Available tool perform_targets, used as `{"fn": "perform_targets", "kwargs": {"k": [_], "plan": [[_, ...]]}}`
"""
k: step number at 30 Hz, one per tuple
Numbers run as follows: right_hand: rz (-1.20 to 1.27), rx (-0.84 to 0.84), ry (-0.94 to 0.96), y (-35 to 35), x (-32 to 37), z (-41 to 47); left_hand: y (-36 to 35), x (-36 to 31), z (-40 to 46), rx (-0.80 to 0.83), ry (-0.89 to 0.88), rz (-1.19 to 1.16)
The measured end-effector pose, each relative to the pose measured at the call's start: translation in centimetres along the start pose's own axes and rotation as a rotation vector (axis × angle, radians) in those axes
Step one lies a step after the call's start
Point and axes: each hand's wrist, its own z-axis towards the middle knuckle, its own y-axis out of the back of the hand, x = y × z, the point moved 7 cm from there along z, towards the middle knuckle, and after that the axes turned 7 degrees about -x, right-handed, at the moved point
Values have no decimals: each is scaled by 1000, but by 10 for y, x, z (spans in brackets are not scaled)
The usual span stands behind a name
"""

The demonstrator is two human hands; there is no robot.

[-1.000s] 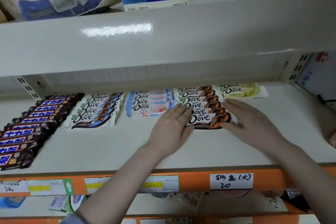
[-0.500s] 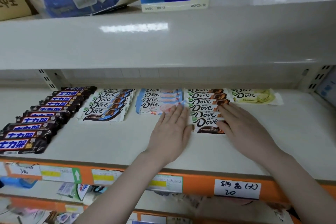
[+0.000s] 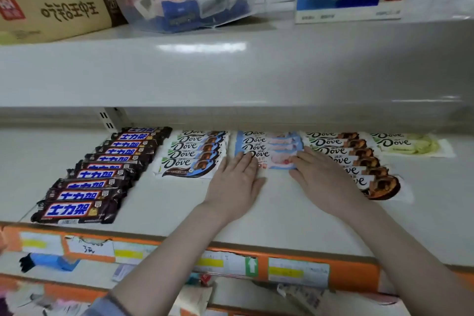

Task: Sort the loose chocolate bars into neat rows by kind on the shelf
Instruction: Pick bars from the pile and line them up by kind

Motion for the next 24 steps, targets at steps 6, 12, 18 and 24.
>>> {"fn": "perform_targets", "kwargs": {"k": [6, 12, 18, 24], "plan": [[-61, 13, -59, -1, 9, 3, -1, 9, 2, -51, -47, 3], [-85, 62, -140, -4, 11, 2, -3, 7, 0, -30, -106, -11], [-73, 19, -122, 1, 24, 2, 13, 29, -16, -136, -16, -50], [-23, 23, -72, -16, 66, 17, 16, 94, -40, -99, 127, 12]]}}
